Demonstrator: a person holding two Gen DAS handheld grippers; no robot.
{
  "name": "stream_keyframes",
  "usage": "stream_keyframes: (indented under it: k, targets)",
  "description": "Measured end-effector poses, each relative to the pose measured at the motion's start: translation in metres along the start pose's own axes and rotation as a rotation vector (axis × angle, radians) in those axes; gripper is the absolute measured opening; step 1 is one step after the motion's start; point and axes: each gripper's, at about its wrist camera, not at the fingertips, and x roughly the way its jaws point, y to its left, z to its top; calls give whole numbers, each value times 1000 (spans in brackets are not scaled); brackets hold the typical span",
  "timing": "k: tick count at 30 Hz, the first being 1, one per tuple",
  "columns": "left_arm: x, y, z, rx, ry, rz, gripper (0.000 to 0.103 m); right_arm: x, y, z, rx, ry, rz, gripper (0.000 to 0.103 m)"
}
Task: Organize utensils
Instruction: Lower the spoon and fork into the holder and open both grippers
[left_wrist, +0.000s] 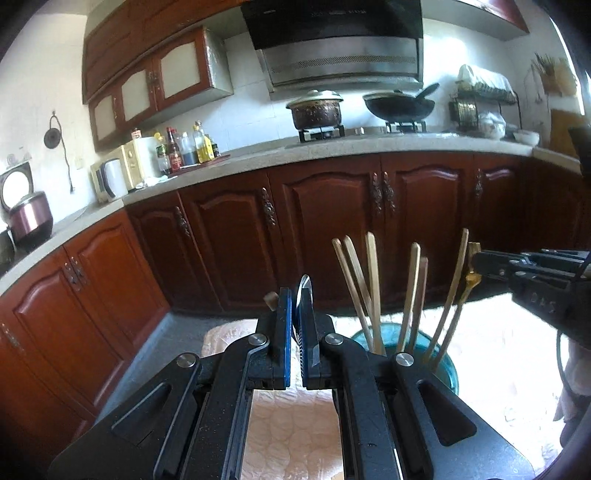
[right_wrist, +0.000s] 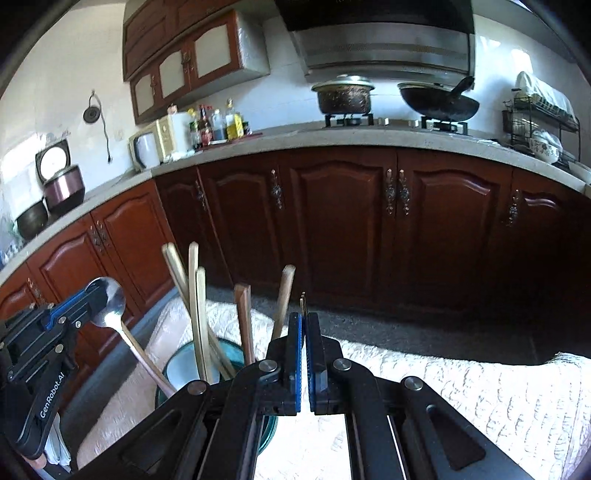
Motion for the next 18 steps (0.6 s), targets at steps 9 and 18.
stream_keyframes:
  k: [9, 18]
  targets:
    - [4, -11, -20, 16, 52, -11, 2, 15, 12, -29, -10, 87, 61, 2]
    - [10, -21, -36, -3, 138, -60, 4, 29, 11, -46, 25, 174, 138, 3]
